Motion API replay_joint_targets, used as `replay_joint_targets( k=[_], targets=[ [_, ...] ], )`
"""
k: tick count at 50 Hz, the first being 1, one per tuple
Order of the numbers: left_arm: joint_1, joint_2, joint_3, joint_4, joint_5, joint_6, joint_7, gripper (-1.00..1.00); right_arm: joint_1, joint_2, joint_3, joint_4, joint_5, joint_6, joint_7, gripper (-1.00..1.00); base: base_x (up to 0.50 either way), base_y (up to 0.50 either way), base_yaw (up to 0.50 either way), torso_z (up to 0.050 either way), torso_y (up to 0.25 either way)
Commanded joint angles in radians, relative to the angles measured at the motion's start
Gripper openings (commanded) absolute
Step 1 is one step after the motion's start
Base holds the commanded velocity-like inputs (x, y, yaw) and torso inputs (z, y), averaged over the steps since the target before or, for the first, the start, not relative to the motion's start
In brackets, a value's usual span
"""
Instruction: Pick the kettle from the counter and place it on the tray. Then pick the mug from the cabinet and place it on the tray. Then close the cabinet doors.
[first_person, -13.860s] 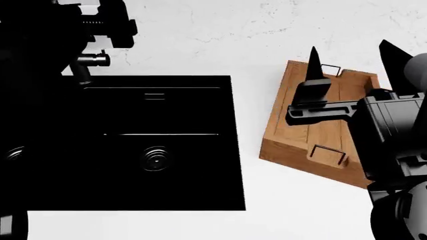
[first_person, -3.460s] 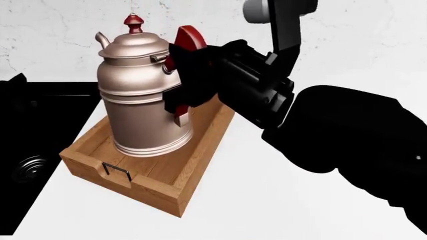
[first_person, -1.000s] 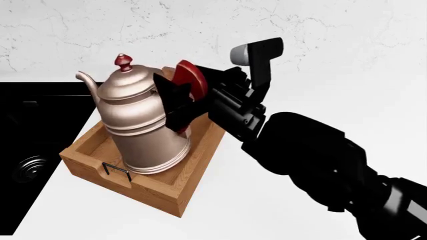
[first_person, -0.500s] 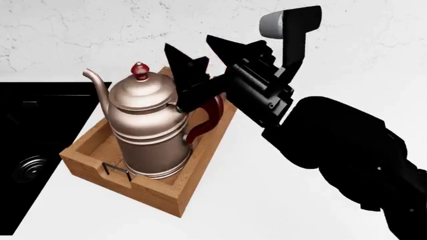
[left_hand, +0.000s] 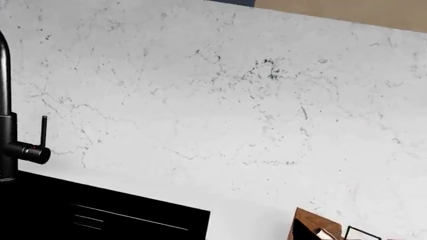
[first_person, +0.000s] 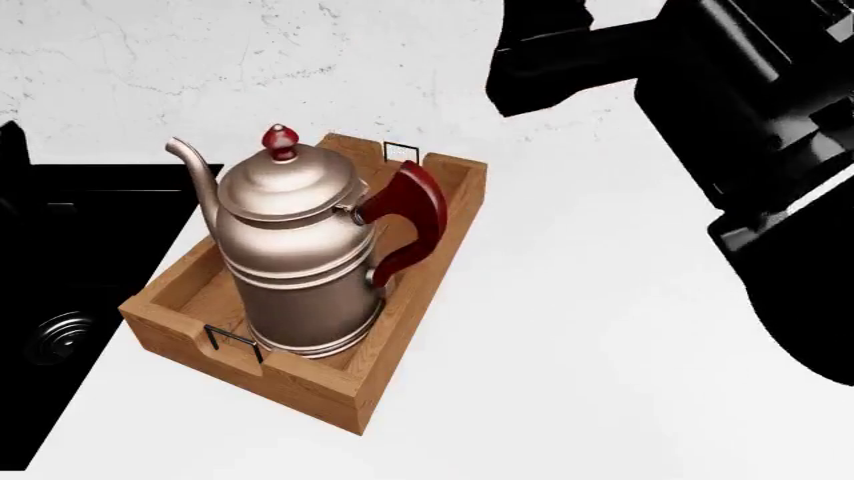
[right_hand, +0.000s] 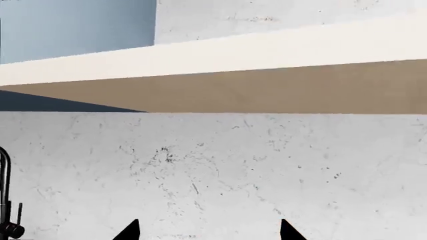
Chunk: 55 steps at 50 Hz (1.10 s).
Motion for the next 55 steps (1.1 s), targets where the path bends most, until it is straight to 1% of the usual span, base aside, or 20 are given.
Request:
replay_joint_targets(
  k=[1,8,12,15,19,24,29,35,40,55],
  targets=[
    [-0.122,-0.018,-0.007,0.150,-0.090,0.028,-0.131,1.00,0.080,0.165,0.007,-0.244,0.002,0.127,0.367,1.00,0.00,0.00,0.00,0.000,0.000],
    [-0.220,-0.013,0.014,0.253,-0.115,0.068,-0.230,1.00,0.043,0.272,0.023,-0.396,-0.009,0.117,0.495,1.00,0.00,0.00,0.00,0.000,0.000],
    [-0.266,0.003,0.034,0.288,-0.123,0.089,-0.258,1.00,0.077,0.321,0.043,-0.441,0.022,0.130,0.543,1.00,0.00,0.00,0.00,0.000,0.000],
    [-0.298,0.004,0.050,0.303,-0.133,0.098,-0.269,1.00,0.123,0.336,0.056,-0.452,0.061,0.157,0.570,1.00,0.00,0.00,0.00,0.000,0.000],
    [-0.331,-0.001,0.056,0.306,-0.140,0.107,-0.280,1.00,0.205,0.326,0.091,-0.457,0.137,0.217,0.613,1.00,0.00,0.00,0.00,0.000,0.000],
    [-0.357,-0.006,0.062,0.306,-0.136,0.112,-0.284,1.00,0.255,0.292,0.193,-0.457,0.243,0.317,0.676,1.00,0.00,0.00,0.00,0.000,0.000],
    [-0.374,-0.014,0.059,0.304,-0.148,0.117,-0.289,1.00,0.219,0.267,0.302,-0.457,0.297,0.382,0.702,1.00,0.00,0.00,0.00,0.000,0.000],
    [-0.382,-0.026,0.046,0.312,-0.174,0.123,-0.303,1.00,0.152,0.251,0.389,-0.457,0.311,0.421,0.708,1.00,0.00,0.00,0.00,0.000,0.000],
    [-0.386,-0.041,0.025,0.314,-0.197,0.127,-0.312,1.00,0.152,0.255,0.403,-0.457,0.323,0.425,0.710,1.00,0.00,0.00,0.00,0.000,0.000],
    [-0.371,-0.033,0.020,0.324,-0.197,0.127,-0.308,1.00,0.088,0.240,0.506,-0.458,0.340,0.479,0.711,1.00,0.00,0.01,0.00,0.000,0.000]
  ],
)
